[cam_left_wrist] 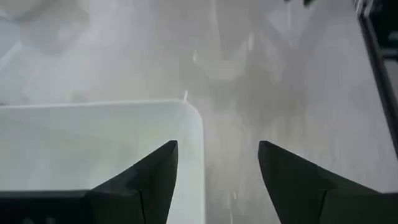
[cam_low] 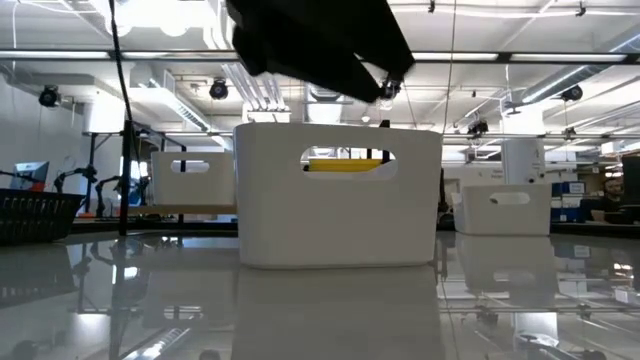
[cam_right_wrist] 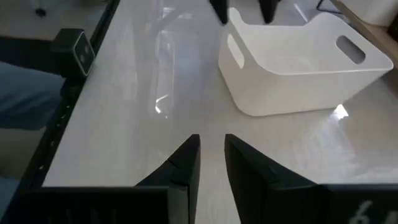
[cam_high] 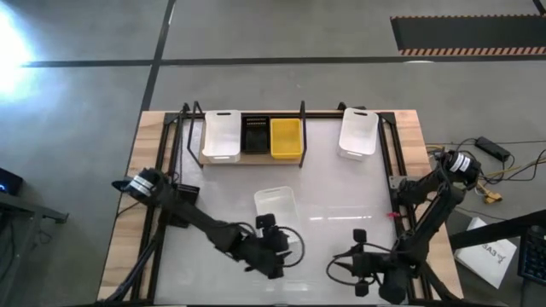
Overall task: Stack baskets on shelf by color
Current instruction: Stack the bottom white bin on top of the white bin
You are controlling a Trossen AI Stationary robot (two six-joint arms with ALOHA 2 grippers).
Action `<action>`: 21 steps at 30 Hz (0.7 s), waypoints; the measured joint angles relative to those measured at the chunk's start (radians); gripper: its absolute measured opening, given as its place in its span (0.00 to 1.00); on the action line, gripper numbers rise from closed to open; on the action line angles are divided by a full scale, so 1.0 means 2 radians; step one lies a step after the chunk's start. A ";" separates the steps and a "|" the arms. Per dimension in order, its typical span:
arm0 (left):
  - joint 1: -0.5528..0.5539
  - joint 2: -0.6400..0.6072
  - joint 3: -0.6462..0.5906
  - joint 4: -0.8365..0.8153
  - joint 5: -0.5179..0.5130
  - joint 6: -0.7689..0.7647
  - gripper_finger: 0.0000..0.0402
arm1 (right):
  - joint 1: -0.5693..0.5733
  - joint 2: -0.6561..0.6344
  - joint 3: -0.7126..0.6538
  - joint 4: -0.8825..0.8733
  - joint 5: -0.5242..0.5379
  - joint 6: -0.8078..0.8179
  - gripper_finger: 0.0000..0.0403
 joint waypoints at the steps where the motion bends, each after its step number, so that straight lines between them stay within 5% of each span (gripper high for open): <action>1: 0.004 0.007 0.009 -0.009 0.012 0.000 0.52 | 0.000 0.000 -0.004 -0.001 0.000 0.004 0.16; 10: 0.032 0.045 0.022 -0.047 0.072 -0.046 0.44 | 0.001 0.000 -0.010 -0.001 0.000 0.014 0.15; 21: 0.036 0.040 0.022 -0.077 0.102 -0.047 0.03 | 0.001 0.000 -0.010 -0.002 0.000 0.013 0.15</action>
